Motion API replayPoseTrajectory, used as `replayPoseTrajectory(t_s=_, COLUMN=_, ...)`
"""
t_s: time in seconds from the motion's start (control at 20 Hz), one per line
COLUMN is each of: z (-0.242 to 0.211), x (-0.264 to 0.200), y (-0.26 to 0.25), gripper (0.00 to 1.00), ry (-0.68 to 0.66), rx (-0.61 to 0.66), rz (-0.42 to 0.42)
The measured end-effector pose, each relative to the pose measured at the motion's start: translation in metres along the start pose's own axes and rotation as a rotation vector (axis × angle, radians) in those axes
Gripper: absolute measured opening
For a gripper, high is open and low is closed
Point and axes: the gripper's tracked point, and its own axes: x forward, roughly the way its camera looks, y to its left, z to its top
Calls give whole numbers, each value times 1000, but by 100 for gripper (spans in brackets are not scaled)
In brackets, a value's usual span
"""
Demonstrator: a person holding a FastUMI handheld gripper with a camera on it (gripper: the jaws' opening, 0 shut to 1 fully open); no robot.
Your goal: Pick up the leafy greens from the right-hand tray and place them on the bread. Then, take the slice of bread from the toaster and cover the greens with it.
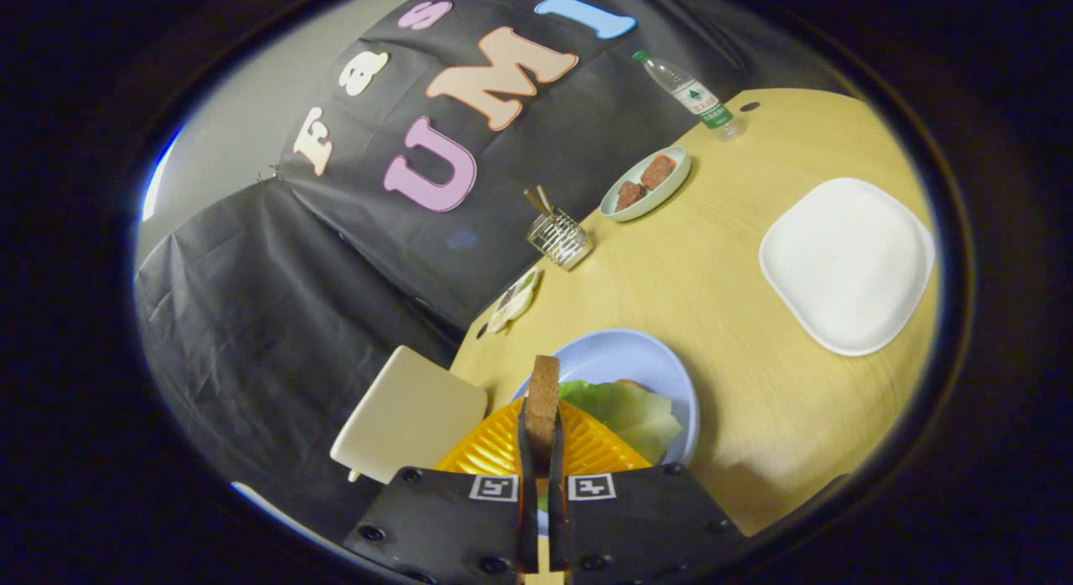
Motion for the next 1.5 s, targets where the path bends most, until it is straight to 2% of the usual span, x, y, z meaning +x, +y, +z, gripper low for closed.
replayPoseTrajectory(t_s=0.15, z=-2, x=1, y=-21, gripper=10, ry=11, rx=-109, rz=-93)
replayPoseTrajectory(t_s=0.45, z=4, x=-3, y=-24, gripper=18, ry=-10, rx=-368, rz=-178)
replayPoseTrajectory(t_s=0.5, z=5, x=-5, y=-25, gripper=29, ry=-10, rx=-425, rz=-197)
replayPoseTrajectory(t_s=0.6, z=8, x=-8, y=-25, gripper=45, ry=-19, rx=-505, rz=-218)
replayPoseTrajectory(t_s=0.7, z=20, x=-13, y=-40, gripper=60, ry=-42, rx=-606, rz=-295)
replayPoseTrajectory(t_s=0.95, z=60, x=-34, y=-29, gripper=99, ry=-154, rx=-652, rz=-290)
replayPoseTrajectory(t_s=1.15, z=119, x=-50, y=-14, gripper=99, ry=-268, rx=-714, rz=-298)
replayPoseTrajectory(t_s=1.3, z=167, x=-66, y=12, gripper=99, ry=-370, rx=-738, rz=-269)
replayPoseTrajectory(t_s=1.5, z=187, x=-71, y=28, gripper=98, ry=-431, rx=-748, rz=-211)
